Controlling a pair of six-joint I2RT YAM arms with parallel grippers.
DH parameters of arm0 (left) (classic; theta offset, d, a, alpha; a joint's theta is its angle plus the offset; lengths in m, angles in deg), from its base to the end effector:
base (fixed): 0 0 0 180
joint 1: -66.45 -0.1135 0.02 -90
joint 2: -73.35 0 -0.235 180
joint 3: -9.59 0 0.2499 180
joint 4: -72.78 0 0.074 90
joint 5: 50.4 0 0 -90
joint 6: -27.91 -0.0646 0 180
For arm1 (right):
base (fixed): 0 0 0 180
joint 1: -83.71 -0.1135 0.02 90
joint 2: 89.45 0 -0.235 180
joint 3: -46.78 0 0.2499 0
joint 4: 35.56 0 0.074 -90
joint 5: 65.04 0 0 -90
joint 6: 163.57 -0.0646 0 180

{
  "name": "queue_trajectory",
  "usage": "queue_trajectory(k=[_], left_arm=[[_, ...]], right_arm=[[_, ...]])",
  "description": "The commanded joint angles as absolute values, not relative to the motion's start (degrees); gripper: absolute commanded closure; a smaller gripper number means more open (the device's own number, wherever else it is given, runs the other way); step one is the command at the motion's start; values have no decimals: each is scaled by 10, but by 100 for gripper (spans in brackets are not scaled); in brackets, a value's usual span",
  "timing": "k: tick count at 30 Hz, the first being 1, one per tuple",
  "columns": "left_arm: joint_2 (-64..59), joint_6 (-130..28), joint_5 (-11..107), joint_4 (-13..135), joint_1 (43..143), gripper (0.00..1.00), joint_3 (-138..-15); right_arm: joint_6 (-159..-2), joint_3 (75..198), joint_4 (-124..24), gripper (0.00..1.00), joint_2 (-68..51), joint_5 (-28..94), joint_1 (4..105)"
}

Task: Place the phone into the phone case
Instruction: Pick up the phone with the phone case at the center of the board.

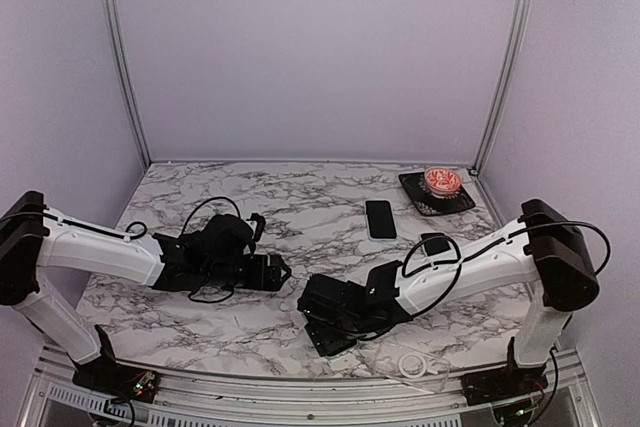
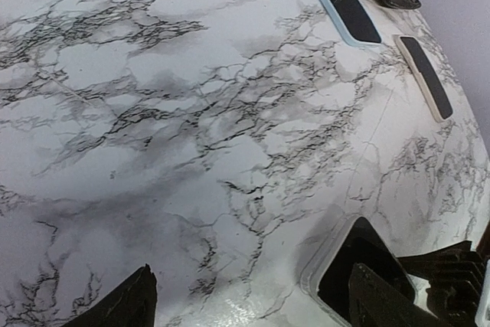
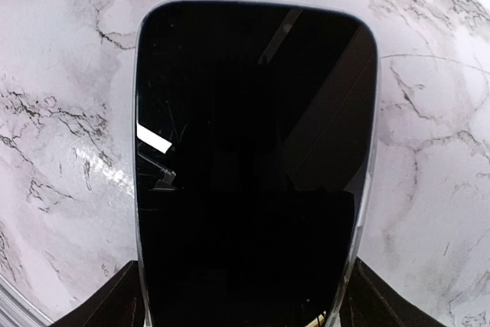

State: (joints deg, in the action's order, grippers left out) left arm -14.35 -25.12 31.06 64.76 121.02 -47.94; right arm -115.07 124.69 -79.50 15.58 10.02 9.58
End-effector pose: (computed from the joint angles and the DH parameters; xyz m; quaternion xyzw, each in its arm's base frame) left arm 0.2020 -0.2674 0.1375 0.1051 0.8914 -0.2655 0.3519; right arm 0.1111 0.3298 0.0975 -0.2542 0.9446 0.0698 0.1954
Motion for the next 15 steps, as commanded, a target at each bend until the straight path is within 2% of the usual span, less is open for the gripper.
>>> queue_trajectory(k=[1,9,12,15], left_arm=[[-150,-220,430,762,1193,11,-448],[-222,-173,551,880,1162,7,-440],[-263,-145,575,888,1151,7,-451],[-280,-139,568,892,1148,8,-456]], right_arm=[[-1125,1221,-708,79,132,51,106],[-1094,1155,-610,82,97,52,131],[-1090,1155,-615,87,104,75,150],[-1084,1185,-669,80,122,102,158]])
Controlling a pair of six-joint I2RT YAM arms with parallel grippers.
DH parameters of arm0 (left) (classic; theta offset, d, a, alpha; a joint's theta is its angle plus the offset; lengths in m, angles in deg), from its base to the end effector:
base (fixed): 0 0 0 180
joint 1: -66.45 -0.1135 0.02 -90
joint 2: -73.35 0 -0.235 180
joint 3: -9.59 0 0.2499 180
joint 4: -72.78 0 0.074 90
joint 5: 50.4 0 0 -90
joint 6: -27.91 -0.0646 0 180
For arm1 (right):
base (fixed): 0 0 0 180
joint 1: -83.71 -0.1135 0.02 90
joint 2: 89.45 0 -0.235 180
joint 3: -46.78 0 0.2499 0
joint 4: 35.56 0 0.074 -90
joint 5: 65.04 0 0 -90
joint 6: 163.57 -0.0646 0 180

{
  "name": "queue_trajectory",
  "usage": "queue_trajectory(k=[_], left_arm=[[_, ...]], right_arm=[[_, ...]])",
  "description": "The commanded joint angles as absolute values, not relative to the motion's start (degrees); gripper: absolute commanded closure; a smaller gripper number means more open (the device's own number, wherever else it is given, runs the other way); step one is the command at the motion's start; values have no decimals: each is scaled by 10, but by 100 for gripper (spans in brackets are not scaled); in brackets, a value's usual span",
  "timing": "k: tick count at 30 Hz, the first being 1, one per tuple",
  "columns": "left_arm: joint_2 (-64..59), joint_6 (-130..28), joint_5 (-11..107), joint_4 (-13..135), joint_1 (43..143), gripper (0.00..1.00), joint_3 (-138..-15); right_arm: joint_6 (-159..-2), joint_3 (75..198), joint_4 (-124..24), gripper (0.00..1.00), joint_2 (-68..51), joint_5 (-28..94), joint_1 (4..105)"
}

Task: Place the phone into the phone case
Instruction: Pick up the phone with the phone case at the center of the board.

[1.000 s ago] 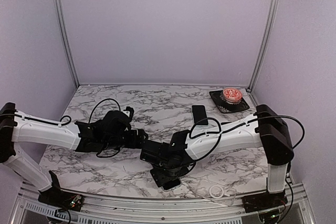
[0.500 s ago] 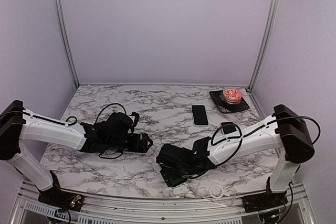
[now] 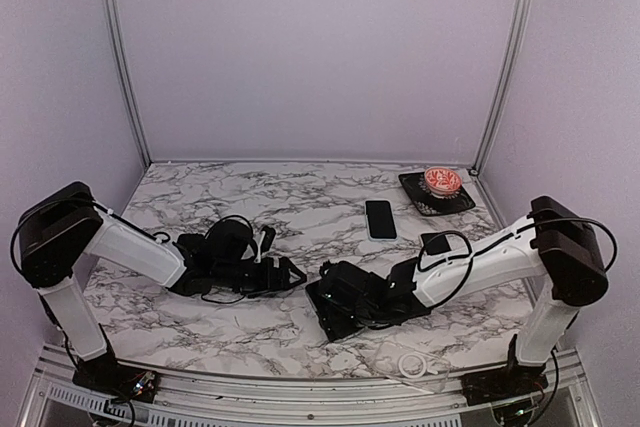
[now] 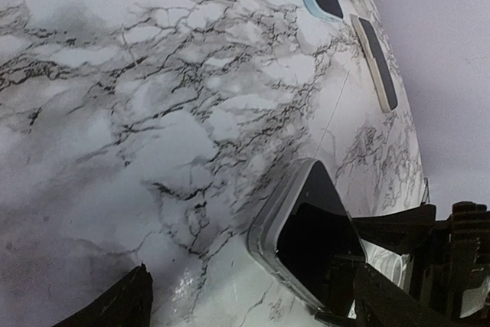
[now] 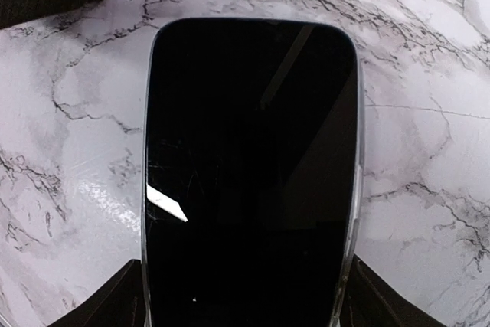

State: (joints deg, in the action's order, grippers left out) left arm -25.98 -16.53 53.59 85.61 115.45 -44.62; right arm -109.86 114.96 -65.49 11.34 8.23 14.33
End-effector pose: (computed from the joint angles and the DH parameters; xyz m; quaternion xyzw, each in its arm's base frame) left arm 0.2178 -0.2744 0.0953 0.0848 0.8672 -0.4243 0.2466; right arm 0.1361 0.3090 0.0891 -0.2406 0.9311 0.1018 0.2545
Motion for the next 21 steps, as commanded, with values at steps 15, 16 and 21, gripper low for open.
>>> queue_trajectory(k=[15,16,21], left_arm=[[-263,-174,546,874,1148,6,-462],[-260,-176,542,870,1148,6,-462],[-253,-187,534,855,1148,6,-465]], right_arm=[[-1026,1401,-997,9,260,244,167],[-1022,1414,-1007,7,270,244,167],[-1005,1479,-1059,1,315,229,166]])
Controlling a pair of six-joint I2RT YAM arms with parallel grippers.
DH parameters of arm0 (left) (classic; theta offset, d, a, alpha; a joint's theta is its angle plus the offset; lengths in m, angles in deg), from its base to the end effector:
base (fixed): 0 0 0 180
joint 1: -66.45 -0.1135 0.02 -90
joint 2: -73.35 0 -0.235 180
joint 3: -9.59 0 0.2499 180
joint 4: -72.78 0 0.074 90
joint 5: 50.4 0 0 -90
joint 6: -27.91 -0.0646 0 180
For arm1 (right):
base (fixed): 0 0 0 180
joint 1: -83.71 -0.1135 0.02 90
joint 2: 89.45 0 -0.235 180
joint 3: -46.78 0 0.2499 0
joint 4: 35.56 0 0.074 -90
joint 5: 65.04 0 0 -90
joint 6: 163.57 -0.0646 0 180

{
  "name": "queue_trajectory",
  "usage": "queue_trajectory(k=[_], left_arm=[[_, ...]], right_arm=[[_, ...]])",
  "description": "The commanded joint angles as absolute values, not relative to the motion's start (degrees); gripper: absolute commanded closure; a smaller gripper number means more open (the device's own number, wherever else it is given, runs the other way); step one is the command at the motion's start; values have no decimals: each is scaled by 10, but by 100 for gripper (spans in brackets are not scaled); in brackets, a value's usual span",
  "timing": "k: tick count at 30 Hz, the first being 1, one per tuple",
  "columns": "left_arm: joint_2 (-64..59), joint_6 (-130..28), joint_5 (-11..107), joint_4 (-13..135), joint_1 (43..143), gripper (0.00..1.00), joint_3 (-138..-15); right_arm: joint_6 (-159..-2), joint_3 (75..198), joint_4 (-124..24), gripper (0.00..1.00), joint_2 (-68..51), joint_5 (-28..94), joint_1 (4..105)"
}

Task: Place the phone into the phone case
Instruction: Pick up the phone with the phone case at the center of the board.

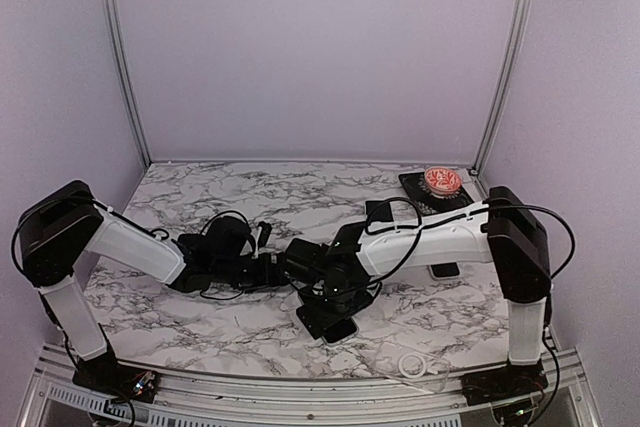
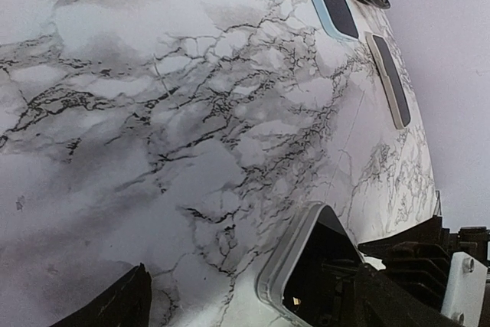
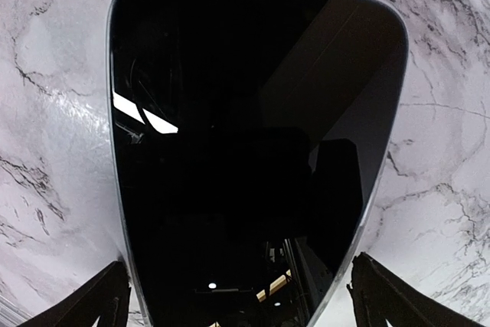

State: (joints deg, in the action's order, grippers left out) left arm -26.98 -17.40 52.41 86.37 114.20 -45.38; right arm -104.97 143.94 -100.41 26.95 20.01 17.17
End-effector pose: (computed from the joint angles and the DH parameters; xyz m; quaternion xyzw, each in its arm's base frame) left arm 0.2275 -0.2718 0.0948 0.0774 0.8664 -0.4165 0.2642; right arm 0.1543 0.3415 0.1040 -0.2991 0.9519 0.0105 0.0663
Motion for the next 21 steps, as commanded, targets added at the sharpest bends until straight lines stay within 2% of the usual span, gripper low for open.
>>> queue_trajectory(k=[1,6,10,13,17,21], left_arm=[[-253,-188,534,854,1148,6,-465],[-254,-192,532,848,1149,6,-464],[-248,-199,527,843,1147,6,-462],[-245,-201,525,840,1147,6,-463],[-238,-203,522,836,1147,6,-460],[-240,-206,519,829,1146,6,-460]], right_arm=[[-1003,1488,-1060,1,320,226,166],[-998,1503,-1064,5,336,214,168],[-987,1502,-1041,11,338,224,175],[-981,1495,-1019,24,335,232,181],[-980,1476,-995,48,324,243,185],[-983,1457,-975,61,301,244,185]])
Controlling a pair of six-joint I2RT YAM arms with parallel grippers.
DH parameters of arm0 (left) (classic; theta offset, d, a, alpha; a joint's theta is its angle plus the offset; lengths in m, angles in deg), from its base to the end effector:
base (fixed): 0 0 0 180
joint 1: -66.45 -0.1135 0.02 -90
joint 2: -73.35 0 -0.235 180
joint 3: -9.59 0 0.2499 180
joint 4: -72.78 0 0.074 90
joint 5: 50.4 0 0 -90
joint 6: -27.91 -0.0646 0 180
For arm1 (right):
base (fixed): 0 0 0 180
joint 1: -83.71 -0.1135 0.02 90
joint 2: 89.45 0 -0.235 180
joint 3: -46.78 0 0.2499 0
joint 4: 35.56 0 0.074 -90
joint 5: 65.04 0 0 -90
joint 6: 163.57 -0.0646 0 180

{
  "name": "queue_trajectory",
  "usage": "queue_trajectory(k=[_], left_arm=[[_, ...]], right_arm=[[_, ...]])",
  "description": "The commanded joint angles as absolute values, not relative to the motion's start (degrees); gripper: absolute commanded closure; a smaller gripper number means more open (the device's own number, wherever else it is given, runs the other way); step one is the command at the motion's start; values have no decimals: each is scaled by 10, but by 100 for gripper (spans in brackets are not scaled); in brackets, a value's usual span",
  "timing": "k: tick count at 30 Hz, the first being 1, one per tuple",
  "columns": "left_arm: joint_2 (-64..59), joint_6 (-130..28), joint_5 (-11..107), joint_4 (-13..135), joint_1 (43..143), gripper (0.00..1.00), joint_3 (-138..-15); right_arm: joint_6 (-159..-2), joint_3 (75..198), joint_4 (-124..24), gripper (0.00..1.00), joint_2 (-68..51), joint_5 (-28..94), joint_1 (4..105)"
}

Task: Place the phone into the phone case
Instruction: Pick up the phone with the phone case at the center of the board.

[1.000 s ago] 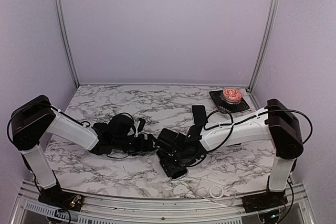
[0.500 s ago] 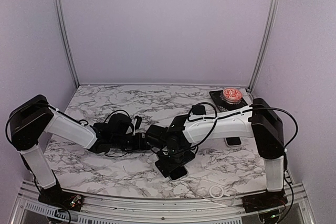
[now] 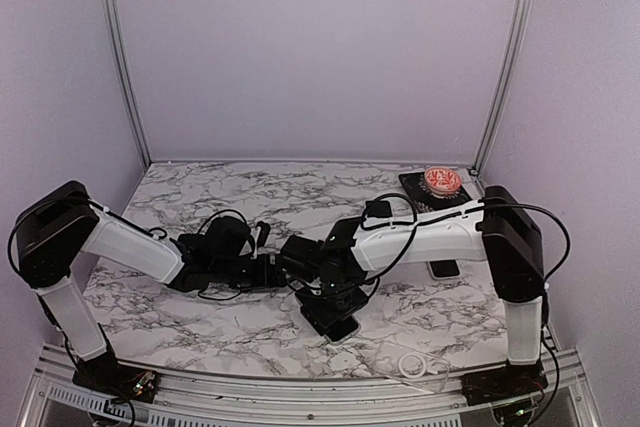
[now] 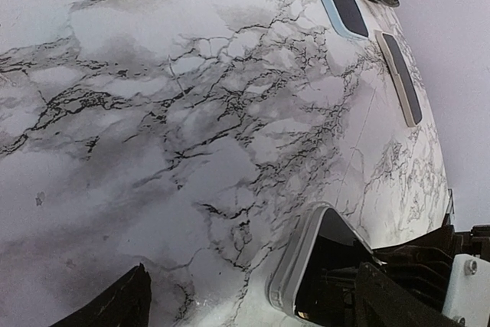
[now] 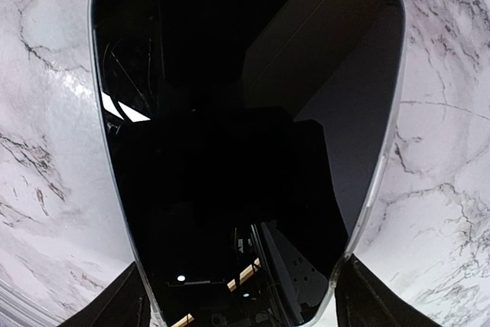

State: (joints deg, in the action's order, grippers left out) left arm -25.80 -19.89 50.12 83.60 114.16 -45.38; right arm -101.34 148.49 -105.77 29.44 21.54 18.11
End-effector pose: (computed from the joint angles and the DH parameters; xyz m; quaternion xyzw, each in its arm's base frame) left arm 0.2278 -0.2679 0.0957 0.0856 0.8735 -0.3909 0.2773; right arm 0.1599 0.3432 0.1071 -0.3233 0.9456 -0.0039 0.0373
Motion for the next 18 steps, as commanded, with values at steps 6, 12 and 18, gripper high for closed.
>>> queue_trajectory(k=[6,12,18], left_arm=[[-235,-205,522,826,1146,7,-465],[-233,-195,548,824,1146,7,-473],[-275,-147,603,836,1147,11,-480]], right_arm=[[-982,1411,-920,67,251,238,185],[-993,1348,-841,67,196,222,189],[-1012,1282,-779,67,171,243,210]])
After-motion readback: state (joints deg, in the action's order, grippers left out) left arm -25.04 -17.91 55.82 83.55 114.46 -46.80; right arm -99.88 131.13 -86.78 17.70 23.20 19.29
